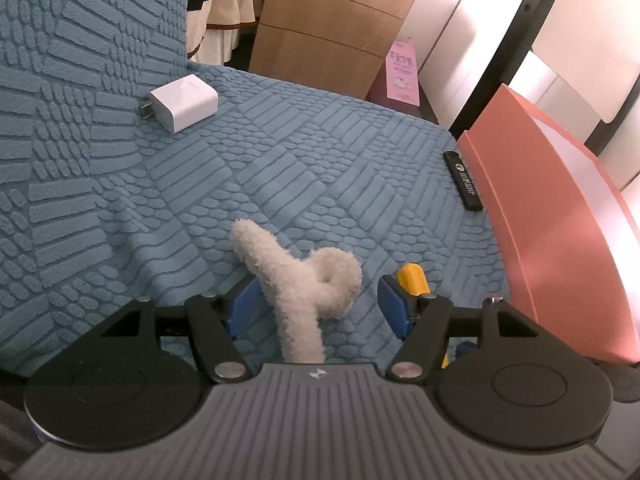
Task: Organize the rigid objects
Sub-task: 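Carry the screwdriver with the right tool while the left tool carries the fluffy toy over the pink box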
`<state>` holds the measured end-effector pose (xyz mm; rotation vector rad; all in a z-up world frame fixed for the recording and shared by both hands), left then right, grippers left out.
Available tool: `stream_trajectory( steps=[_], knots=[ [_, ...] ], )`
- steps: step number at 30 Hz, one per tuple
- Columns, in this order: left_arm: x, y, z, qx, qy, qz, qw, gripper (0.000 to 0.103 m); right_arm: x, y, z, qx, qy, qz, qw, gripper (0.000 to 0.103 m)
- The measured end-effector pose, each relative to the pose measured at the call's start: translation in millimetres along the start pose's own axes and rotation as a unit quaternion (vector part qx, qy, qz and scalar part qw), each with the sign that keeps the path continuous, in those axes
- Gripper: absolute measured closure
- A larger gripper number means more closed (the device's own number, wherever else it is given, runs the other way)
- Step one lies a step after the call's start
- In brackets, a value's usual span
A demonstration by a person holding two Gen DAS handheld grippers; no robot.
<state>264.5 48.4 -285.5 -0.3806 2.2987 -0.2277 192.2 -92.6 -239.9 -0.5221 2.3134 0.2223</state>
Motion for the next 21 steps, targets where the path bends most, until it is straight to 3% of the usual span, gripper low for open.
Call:
stream_trajectory(
  steps=[6,21],
  knots=[
    [-3.7,-4.2,1.2,-0.002,-0.01,0.022,0.9997,0.032,2.8,0.1,3.6,0.003,0.005,-0.002,1.0,0.082],
    [-5.0,1.8,7.3,-0.018,-0.005,0.022,0.9996,0.033,-10.9,-10.2,3.0,0.03,-0.02,-0.015,0.999,0.084]
  ],
)
Point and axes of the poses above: each gripper's, at about its wrist camera, not at the fingertips, and z roughly the way its jaws point, y to its left, x to its underside, the point moved 10 cm from there along z, roughly the way its jaws point, and after that the axes turned 10 degrees about -y, right-handed, at the moved point
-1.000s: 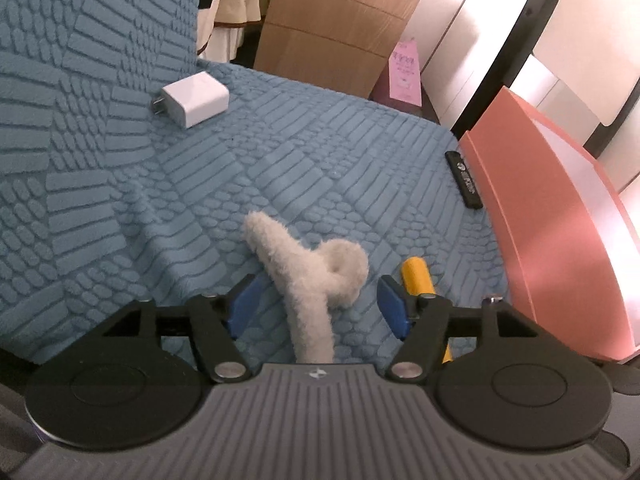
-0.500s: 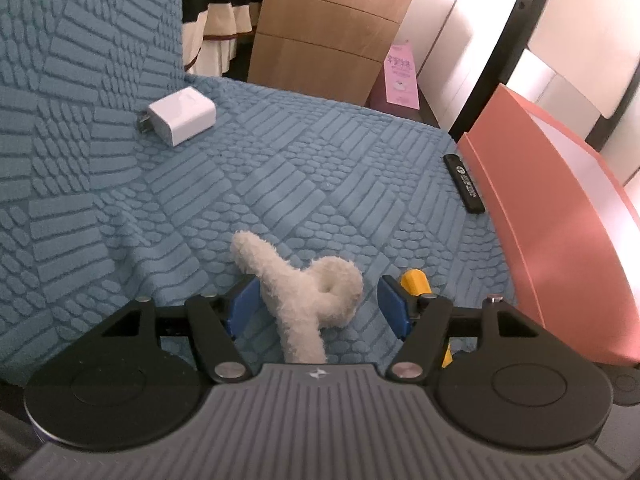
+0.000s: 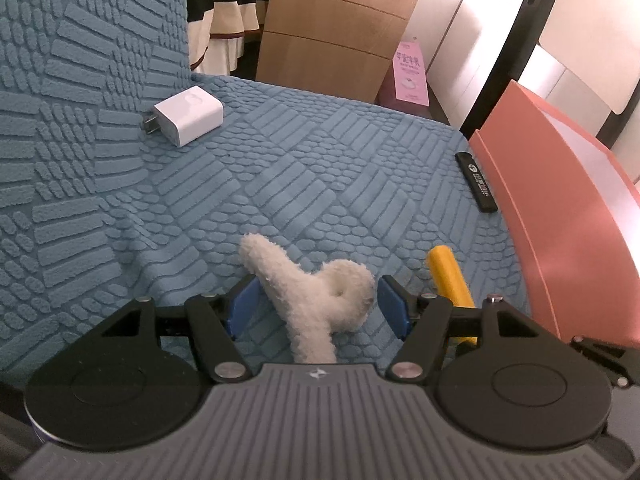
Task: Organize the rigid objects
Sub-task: 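Carry the screwdriver with the right tool while the left tool carries the fluffy toy over the pink box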
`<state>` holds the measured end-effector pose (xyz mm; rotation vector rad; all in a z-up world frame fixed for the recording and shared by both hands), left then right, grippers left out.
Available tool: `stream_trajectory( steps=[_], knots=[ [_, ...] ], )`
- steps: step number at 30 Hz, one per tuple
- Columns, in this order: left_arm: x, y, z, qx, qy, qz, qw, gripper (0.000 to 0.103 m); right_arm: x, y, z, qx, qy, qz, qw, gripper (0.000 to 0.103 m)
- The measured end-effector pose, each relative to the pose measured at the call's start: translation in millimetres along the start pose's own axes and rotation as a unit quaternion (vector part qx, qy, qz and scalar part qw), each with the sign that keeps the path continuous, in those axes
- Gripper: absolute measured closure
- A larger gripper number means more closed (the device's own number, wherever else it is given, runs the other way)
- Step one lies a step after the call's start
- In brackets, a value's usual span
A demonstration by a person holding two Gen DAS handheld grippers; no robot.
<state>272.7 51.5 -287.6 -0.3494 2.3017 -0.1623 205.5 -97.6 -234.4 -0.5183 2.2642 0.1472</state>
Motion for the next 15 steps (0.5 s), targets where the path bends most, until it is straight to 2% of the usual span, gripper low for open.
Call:
stream_trajectory(
  steps=[5,10,15],
  knots=[
    [-0.8,2.4,1.7,-0.011,-0.006,-0.01,0.9999,0.033,-1.8,-12.3,4.9,0.009,0.005,0.015,1.0,0.084],
    [2.2,4.7,8.2,-0.011,0.003,-0.03,0.9995,0.033,0.2,-11.6,6.4,0.004,0.009,0.019,1.0,0.084],
    [6.8,0.7,9.6,-0.014,0.009,-0.021,0.9996,0.033,1.2,-9.6,9.1,0.0,0.013,0.019,1.0,0.084]
  ],
)
Point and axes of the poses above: each gripper's, at about its wrist camera, not at the fingertips, and z roughly the way its jaws point, y to its left, x to its underside, the point moved 10 cm from there along z, roughly the way its jaws point, and after that the axes turned 10 degrees about -y, right-handed, at the moved point
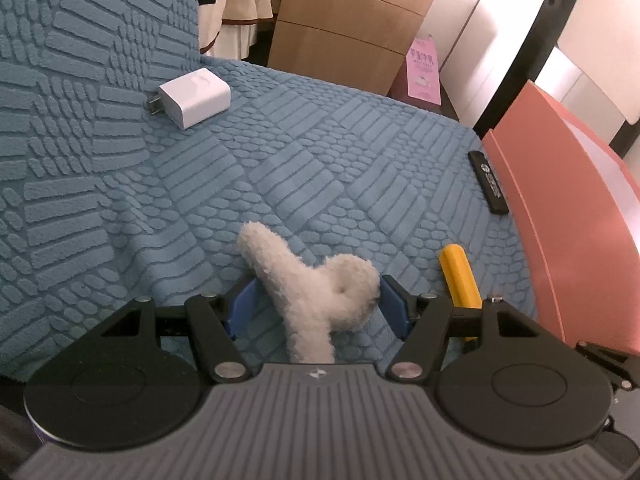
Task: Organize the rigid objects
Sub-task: 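Carry the screwdriver with the right tool while the left tool carries the fluffy toy over the pink box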
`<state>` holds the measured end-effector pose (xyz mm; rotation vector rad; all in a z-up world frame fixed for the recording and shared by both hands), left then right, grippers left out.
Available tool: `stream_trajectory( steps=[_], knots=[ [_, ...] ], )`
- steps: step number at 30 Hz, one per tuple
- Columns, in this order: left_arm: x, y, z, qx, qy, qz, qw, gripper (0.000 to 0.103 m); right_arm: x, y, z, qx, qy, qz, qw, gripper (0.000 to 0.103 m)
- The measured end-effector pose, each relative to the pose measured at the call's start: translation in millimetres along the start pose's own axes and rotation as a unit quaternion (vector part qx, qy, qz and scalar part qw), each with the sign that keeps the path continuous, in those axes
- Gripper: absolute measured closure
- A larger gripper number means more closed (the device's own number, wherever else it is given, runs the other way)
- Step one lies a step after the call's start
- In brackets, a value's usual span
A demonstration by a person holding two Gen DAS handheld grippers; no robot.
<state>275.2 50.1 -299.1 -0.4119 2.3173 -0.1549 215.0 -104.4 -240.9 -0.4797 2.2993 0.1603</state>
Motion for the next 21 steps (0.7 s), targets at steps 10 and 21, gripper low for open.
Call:
stream_trajectory(
  steps=[10,21],
  knots=[
    [-2.8,-1.6,5.6,-0.005,0.003,0.013,0.9999,0.04,2.4,0.5,-0.5,-0.005,0.009,0.001,1.0,0.084],
    [-16.2,-8.1,-11.4,0.022,0.0,0.008,0.9997,0.041,-7.6,-3.2,-7.9,-0.022,0.016,0.019,0.999,0.084]
  ],
)
Point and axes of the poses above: each gripper's, at about its wrist camera, not at the fingertips, and z roughly the way its jaws point, y to its left, x to its underside, the point moved 10 cm from there along z, roughly the way its jaws point, and after that the axes turned 10 degrees about -y, right-handed, at the moved point
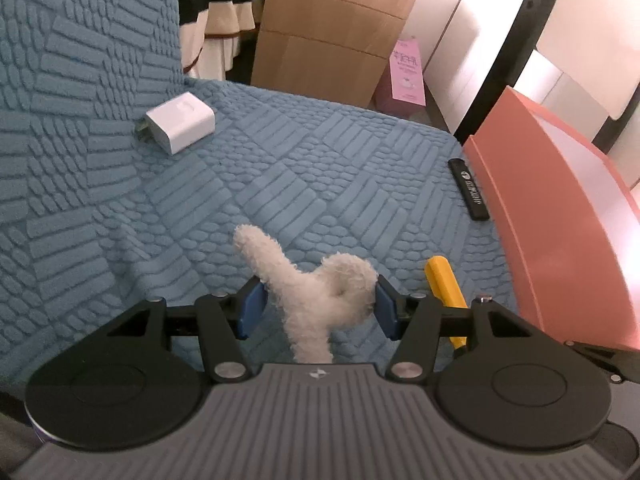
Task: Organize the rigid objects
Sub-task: 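Carry the screwdriver with the right tool while the left tool carries the fluffy toy over the pink box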
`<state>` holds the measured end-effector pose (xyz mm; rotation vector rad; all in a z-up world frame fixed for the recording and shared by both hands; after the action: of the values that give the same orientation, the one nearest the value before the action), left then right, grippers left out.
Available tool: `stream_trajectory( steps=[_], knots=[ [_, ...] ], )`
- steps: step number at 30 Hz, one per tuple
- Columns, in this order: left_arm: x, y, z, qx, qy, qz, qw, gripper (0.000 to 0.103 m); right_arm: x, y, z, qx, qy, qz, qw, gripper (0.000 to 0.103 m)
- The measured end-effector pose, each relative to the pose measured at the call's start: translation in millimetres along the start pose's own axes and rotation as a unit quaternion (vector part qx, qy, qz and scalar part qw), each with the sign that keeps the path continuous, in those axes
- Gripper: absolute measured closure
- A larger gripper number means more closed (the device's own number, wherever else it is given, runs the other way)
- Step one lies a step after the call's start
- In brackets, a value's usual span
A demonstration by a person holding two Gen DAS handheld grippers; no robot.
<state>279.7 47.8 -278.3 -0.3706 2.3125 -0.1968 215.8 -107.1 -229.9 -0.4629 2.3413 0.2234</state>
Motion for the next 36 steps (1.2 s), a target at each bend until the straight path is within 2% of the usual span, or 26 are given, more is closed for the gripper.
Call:
stream_trajectory(
  steps=[6,18,26,29,36],
  knots=[
    [-7.8,-13.9,-14.3,0.02,-0.001,-0.012,0.9997,0.041,-17.0,-1.3,-14.7,-0.016,-0.011,0.021,1.0,0.084],
    [-42.8,-51.5,-46.8,0.054,-0.051,0.004,0.9972,0.041,-59.2,-17.0,-55.2,-0.025,-0.058,0.034,0.997,0.084],
    [-31.7,-62.0,-34.5,0.069,-0.041,-0.001,0.9968,0.041,-44.4,-38.9,-48.6,-0.004,-0.047,0.055,0.997,0.085],
    [-26.7,-65.7,-29.6,0.07,-0.035,0.009,0.9969,0.041,-40.6,-39.8,-49.6,0.006,-0.053,0.037,0.998,0.084],
    [-23.8,-68.1,-25.3,0.066,-0.031,0.013,0.9972,0.041,-40.9,-43.7,-49.0,0.005,-0.056,0.043,0.997,0.084]
  ],
)
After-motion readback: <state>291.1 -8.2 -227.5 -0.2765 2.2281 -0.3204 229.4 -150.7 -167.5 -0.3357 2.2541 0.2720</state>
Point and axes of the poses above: each gripper's, at about its wrist camera, not at the fingertips, and z roughly the way its jaws point, y to its left, x to its underside, the point moved 10 cm from there along z, roughly the way its jaws point, and after that the axes turned 10 degrees about -y, right-handed, at the moved point
